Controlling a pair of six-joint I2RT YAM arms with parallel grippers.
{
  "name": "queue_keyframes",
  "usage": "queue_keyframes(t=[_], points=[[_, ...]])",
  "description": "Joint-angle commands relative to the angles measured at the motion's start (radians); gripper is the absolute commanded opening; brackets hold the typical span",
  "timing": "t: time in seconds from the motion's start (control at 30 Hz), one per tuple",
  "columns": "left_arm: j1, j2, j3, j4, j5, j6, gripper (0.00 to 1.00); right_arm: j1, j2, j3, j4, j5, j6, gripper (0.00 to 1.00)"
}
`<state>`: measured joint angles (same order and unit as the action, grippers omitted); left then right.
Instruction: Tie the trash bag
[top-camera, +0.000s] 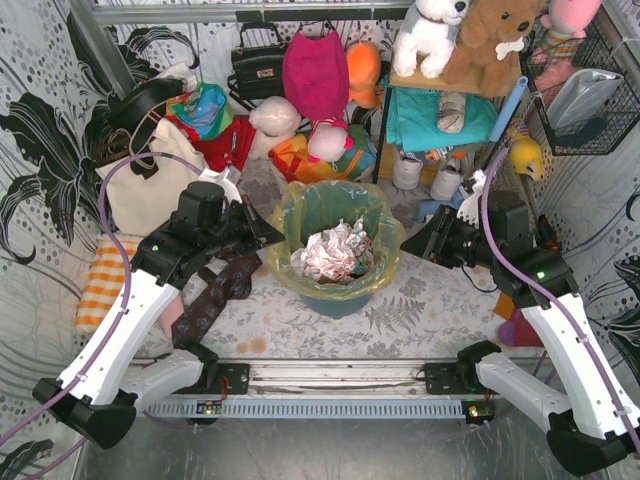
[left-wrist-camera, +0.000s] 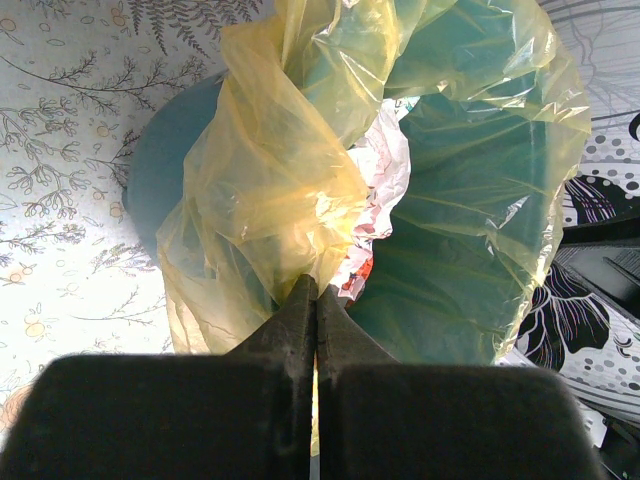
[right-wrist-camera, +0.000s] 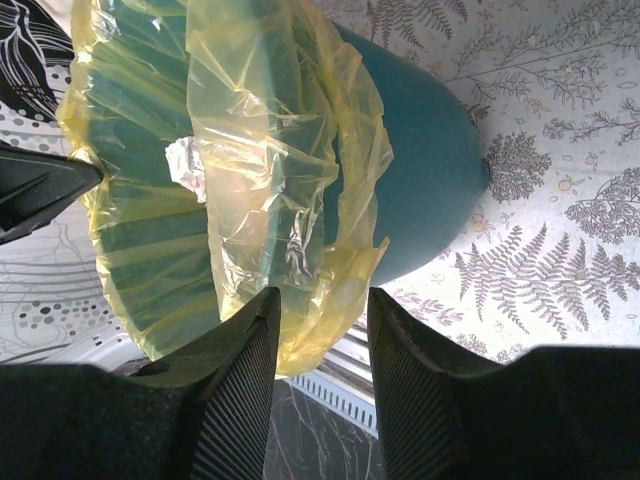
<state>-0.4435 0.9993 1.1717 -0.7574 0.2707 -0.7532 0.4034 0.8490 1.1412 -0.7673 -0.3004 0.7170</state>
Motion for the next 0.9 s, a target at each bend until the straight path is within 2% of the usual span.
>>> queue_keyframes(t=[0.0,0.43,0.63,0.7,0.87], points=[[-0.001,0.001,0.016,-0.017,-0.009,0.026,0.0,-0.003,0.005,0.016,-0.035,-0.019,-0.009,0.41],[-0.001,0.0,0.033,-0.018,0.001,0.019,0.0,-0.003,0.058,-0.099,0.069,-0.041,0.004,0.4],[-0.001,-0.012,0.07,-0.023,0.057,0.009,0.0,-0.003,0.086,-0.142,0.104,-0.053,-0.002,0.48],[-0.001,-0.016,0.087,-0.03,0.078,0.01,0.0,-0.003,0.089,-0.151,0.111,-0.052,0.0,0.36],[-0.001,-0.023,0.117,-0.051,0.12,0.016,0.0,-0.003,0.08,-0.145,0.108,-0.044,0.008,0.01]])
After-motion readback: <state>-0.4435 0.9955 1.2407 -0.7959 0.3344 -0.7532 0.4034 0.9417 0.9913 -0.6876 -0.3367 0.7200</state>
